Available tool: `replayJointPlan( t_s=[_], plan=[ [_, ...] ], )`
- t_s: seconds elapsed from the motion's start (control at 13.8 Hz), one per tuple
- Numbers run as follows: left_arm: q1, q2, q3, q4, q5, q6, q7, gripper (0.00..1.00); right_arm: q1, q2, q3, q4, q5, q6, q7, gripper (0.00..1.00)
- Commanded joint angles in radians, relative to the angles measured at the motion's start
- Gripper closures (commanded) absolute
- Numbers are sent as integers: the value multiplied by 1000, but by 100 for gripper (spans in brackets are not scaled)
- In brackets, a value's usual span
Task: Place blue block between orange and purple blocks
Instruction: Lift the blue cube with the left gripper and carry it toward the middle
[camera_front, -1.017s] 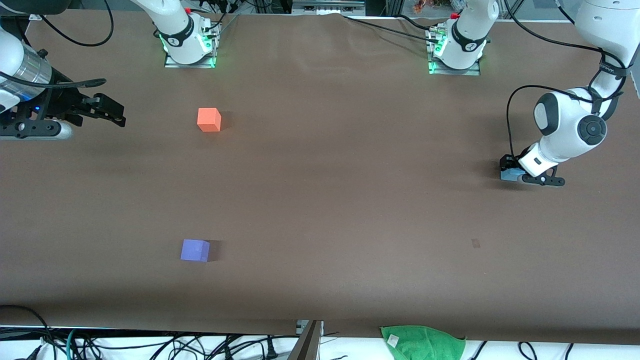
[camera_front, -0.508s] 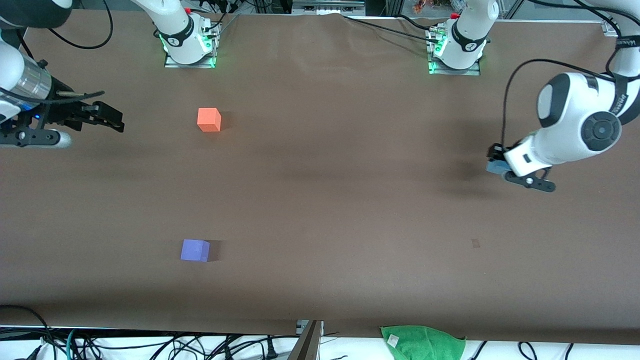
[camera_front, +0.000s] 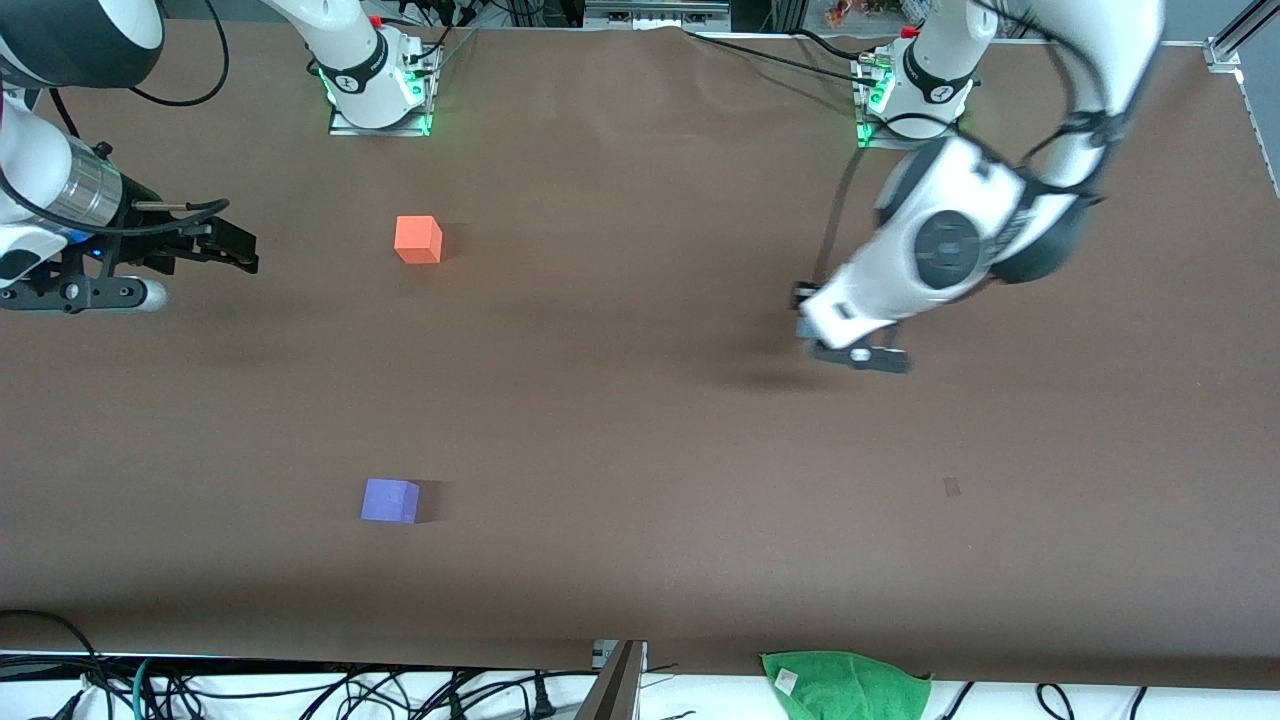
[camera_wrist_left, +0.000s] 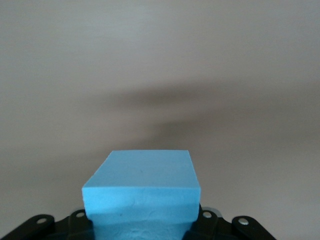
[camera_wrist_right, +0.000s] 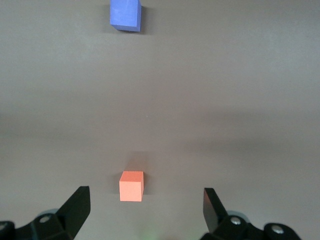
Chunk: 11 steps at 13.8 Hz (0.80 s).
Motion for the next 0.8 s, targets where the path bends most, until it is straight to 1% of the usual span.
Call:
replayJointPlan(
  t_s=[0.0, 0.07, 0.22, 0.29, 0.44, 0.51, 0.58, 0.65, 0.73],
  plan=[
    [-135, 216, 25, 192, 42, 82, -175, 77, -11, 33, 5, 18, -3, 15, -35, 0],
    [-172, 253, 31, 207, 73, 131, -226, 77, -11, 39, 5, 19, -1, 18, -52, 0],
    [-249, 318, 51, 217, 93, 202, -321, 77, -5, 56, 6, 19, -1, 40, -55, 0],
    [-308, 345, 91, 229, 95, 232, -349, 77, 0, 62, 8, 19, 0, 46, -53, 0],
    [-448, 394, 212, 269, 88, 294, -366, 74, -2, 76, 9, 19, 2, 69, -53, 0],
    [-500, 414, 259, 295, 85, 299, -392, 73, -5, 85, 9, 19, 10, 86, -53, 0],
    [-522, 424, 275, 307, 90, 299, -401, 65, -8, 88, 9, 19, 29, 95, -53, 0],
    [-524, 424, 277, 307, 93, 300, -397, 1, -8, 100, 8, 16, 49, 104, -55, 0],
    [-518, 421, 275, 309, 93, 299, -392, 0, -9, 105, 8, 16, 56, 109, -53, 0]
  ],
)
